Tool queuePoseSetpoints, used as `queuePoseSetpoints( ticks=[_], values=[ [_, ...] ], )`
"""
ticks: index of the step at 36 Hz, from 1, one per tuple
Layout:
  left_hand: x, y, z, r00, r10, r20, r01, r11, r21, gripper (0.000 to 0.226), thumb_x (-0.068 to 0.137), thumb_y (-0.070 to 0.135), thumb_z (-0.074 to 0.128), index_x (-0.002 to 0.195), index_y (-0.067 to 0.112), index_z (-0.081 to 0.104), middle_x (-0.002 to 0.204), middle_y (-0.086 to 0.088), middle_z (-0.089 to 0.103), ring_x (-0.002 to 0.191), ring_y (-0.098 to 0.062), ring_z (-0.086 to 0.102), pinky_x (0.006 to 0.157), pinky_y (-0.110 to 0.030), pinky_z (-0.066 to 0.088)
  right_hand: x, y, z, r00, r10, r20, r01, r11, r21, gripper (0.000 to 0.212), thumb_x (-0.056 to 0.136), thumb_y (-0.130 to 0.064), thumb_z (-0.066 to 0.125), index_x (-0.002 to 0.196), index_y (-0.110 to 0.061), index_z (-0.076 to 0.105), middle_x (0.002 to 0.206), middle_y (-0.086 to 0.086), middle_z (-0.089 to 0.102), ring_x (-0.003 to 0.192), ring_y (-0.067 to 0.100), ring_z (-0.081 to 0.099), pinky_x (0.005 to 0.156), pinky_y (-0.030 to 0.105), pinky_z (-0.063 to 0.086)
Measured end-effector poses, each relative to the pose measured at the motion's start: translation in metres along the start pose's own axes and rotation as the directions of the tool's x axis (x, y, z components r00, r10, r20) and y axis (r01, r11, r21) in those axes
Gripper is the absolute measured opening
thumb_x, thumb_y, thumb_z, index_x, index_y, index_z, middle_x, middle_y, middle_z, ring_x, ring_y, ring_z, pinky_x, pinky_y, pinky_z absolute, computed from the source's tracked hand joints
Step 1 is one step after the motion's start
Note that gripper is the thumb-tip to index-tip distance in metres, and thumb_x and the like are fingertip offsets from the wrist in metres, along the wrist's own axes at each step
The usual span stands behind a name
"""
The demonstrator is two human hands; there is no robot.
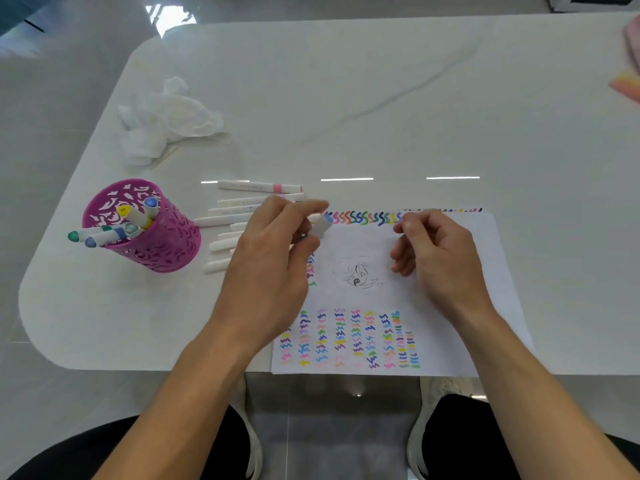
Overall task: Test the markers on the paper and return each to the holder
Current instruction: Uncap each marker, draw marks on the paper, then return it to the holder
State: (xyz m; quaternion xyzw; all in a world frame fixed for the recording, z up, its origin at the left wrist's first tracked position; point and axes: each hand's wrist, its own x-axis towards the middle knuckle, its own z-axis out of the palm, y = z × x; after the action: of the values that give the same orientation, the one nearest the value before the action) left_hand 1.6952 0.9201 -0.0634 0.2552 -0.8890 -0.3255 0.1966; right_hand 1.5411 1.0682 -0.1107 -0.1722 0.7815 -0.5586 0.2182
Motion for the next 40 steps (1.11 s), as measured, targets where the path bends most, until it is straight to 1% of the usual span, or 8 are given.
queuePoseSetpoints(
  ticks=[5, 11, 15, 18, 23, 30, 34, 40],
  values=[
    [0.0, 0.01, 0.009, 1.0, -0.014, -0.009, 0.011, 0.976, -0.219, 0.026, 0.097, 0.016, 0.062, 0.118, 0.032, 0.067, 0.098, 0.015, 0.054, 0.096, -0.009, 0.059, 0.083, -0.013, 0.048, -0.006, -0.012, 0.005, 0.98, -0.103, 0.17, 0.109, 0.994, -0.027, 0.025, 0.103, -0.04, 0.056, 0.097, -0.021, 0.071, 0.081, -0.002, 0.074, 0.073, 0.013, 0.072, 0.068, 0.024, 0.055],
    [0.008, 0.03, 0.026, 0.998, -0.068, 0.017, 0.067, 0.87, -0.488, 0.018, 0.094, 0.007, 0.063, 0.104, 0.022, 0.067, 0.1, 0.002, 0.068, 0.097, -0.02, 0.066, 0.085, -0.029, 0.056, -0.018, -0.021, -0.006, 0.903, -0.185, 0.387, 0.293, 0.925, -0.241, 0.056, 0.099, -0.069, 0.032, 0.146, -0.042, 0.048, 0.137, -0.02, 0.061, 0.125, -0.008, 0.054, 0.098, 0.011, 0.043],
    [0.011, 0.032, 0.026, 0.993, -0.115, 0.026, 0.11, 0.819, -0.564, 0.015, 0.094, 0.008, 0.064, 0.1, 0.022, 0.066, 0.096, 0.007, 0.07, 0.096, -0.014, 0.069, 0.076, -0.016, 0.053, -0.019, -0.025, -0.003, 0.894, -0.192, 0.404, 0.321, 0.903, -0.283, 0.051, 0.104, -0.062, 0.035, 0.149, -0.04, 0.042, 0.141, -0.01, 0.063, 0.129, 0.004, 0.058, 0.1, 0.02, 0.048],
    [0.009, 0.03, 0.027, 0.988, -0.151, 0.035, 0.146, 0.833, -0.533, 0.012, 0.094, 0.013, 0.065, 0.101, 0.022, 0.066, 0.095, 0.011, 0.07, 0.094, -0.008, 0.069, 0.073, -0.011, 0.051, -0.016, -0.027, -0.005, 0.891, -0.217, 0.399, 0.364, 0.867, -0.34, 0.043, 0.104, -0.056, 0.042, 0.142, -0.038, 0.048, 0.122, -0.006, 0.071, 0.11, 0.009, 0.067, 0.087, 0.021, 0.054],
    [0.009, 0.03, 0.031, 0.987, -0.126, 0.098, 0.155, 0.896, -0.416, 0.009, 0.096, 0.019, 0.063, 0.094, 0.028, 0.065, 0.089, 0.012, 0.069, 0.085, -0.009, 0.071, 0.075, -0.026, 0.059, -0.01, -0.031, -0.018, 0.888, -0.233, 0.397, 0.417, 0.773, -0.479, 0.041, 0.102, -0.061, 0.044, 0.128, -0.036, 0.063, 0.083, -0.008, 0.069, 0.071, 0.009, 0.062, 0.064, 0.03, 0.051],
    [0.007, 0.021, 0.04, 0.973, -0.085, 0.214, 0.117, 0.983, -0.14, 0.011, 0.097, 0.035, 0.059, 0.103, 0.039, 0.067, 0.086, 0.022, 0.068, 0.083, 0.0, 0.067, 0.073, -0.021, 0.056, -0.01, -0.025, -0.031, 0.882, -0.152, 0.447, 0.427, 0.661, -0.617, 0.034, 0.101, -0.062, 0.038, 0.099, -0.035, 0.058, 0.069, -0.012, 0.055, 0.065, 0.007, 0.054, 0.058, 0.023, 0.034],
    [0.005, 0.019, 0.049, 0.961, -0.029, 0.274, 0.014, 0.998, 0.057, 0.023, 0.1, 0.039, 0.053, 0.119, 0.038, 0.066, 0.088, 0.027, 0.062, 0.087, 0.005, 0.06, 0.082, -0.011, 0.047, -0.009, -0.02, -0.035, 0.879, -0.121, 0.462, 0.432, 0.614, -0.661, 0.035, 0.102, -0.06, 0.041, 0.099, -0.031, 0.06, 0.085, -0.01, 0.062, 0.075, 0.011, 0.057, 0.067, 0.03, 0.044],
    [0.009, 0.023, 0.057, 0.955, 0.026, 0.296, -0.065, 0.99, 0.125, 0.021, 0.102, 0.035, 0.049, 0.114, 0.032, 0.067, 0.087, 0.024, 0.059, 0.08, 0.003, 0.051, 0.071, -0.004, 0.035, -0.01, -0.017, -0.04, 0.877, -0.137, 0.46, 0.436, 0.627, -0.646, 0.032, 0.103, -0.055, 0.044, 0.107, -0.028, 0.062, 0.095, -0.009, 0.066, 0.083, 0.017, 0.06, 0.076, 0.039, 0.051]
  ],
)
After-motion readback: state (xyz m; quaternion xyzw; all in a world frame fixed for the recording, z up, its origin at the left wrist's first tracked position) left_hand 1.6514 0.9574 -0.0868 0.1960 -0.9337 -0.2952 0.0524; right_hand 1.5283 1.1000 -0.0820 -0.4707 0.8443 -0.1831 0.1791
